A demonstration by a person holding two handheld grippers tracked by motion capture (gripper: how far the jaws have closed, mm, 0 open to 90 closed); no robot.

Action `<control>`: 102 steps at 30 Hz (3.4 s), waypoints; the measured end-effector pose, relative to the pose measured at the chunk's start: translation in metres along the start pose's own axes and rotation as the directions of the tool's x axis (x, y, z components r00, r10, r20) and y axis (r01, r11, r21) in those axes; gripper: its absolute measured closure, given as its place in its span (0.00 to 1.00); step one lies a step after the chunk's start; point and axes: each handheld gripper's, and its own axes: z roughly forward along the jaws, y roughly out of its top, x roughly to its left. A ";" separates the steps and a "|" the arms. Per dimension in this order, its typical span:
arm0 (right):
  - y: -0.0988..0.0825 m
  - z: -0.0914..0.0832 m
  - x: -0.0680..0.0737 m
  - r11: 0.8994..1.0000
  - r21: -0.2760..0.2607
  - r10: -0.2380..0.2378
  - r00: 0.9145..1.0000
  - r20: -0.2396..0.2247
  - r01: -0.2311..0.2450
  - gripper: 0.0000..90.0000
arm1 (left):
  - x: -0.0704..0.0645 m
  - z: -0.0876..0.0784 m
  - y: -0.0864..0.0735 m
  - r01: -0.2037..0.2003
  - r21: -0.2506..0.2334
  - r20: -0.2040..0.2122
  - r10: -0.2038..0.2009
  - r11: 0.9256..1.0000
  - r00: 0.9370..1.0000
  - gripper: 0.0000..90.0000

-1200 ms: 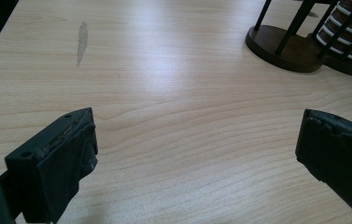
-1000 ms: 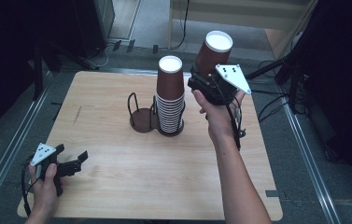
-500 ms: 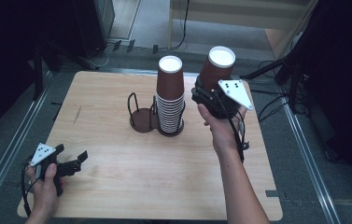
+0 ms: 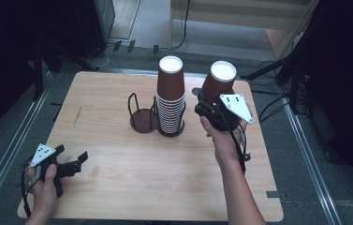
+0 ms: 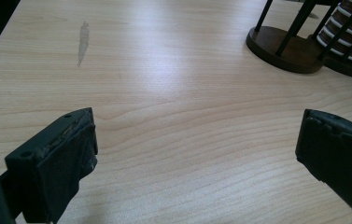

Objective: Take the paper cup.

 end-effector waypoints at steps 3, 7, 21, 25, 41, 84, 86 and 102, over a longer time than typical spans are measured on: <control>-0.005 -0.002 -0.001 1.000 0.006 0.004 1.000 0.002 -0.004 0.14 | 0.000 0.000 0.000 0.000 -0.003 0.000 0.000 1.000 1.000 0.00; -0.013 -0.005 -0.002 1.000 0.014 0.002 1.000 0.000 -0.002 0.14 | -0.001 0.000 0.000 -0.003 -0.007 -0.002 0.003 1.000 1.000 0.00; -0.038 -0.012 -0.003 0.999 0.044 -0.006 1.000 -0.002 0.006 0.14 | -0.008 0.001 0.000 -0.072 0.008 -0.013 0.072 0.997 0.997 0.00; -0.044 -0.014 -0.004 0.999 0.051 -0.005 1.000 -0.003 0.005 0.14 | -0.009 -0.001 0.000 -0.088 -0.021 -0.017 0.088 0.996 0.996 0.00; -0.065 -0.024 -0.010 0.998 0.069 0.005 1.000 0.008 -0.006 0.14 | -0.044 0.004 0.021 -0.139 -0.024 0.038 0.140 0.990 0.989 0.00; -0.112 -0.044 0.004 0.987 0.146 -0.060 0.998 -0.032 0.064 0.14 | -0.126 0.043 0.068 -0.177 -0.041 0.286 0.181 0.983 0.941 0.00; -0.115 -0.044 0.006 0.985 0.153 -0.069 0.997 -0.035 0.073 0.14 | -0.128 0.044 0.068 -0.179 -0.042 0.296 0.183 0.983 0.937 0.00; -0.131 -0.045 0.030 0.969 0.165 -0.172 0.982 -0.079 0.182 0.14 | -0.152 0.047 0.072 -0.205 -0.023 0.390 0.198 0.978 0.899 0.00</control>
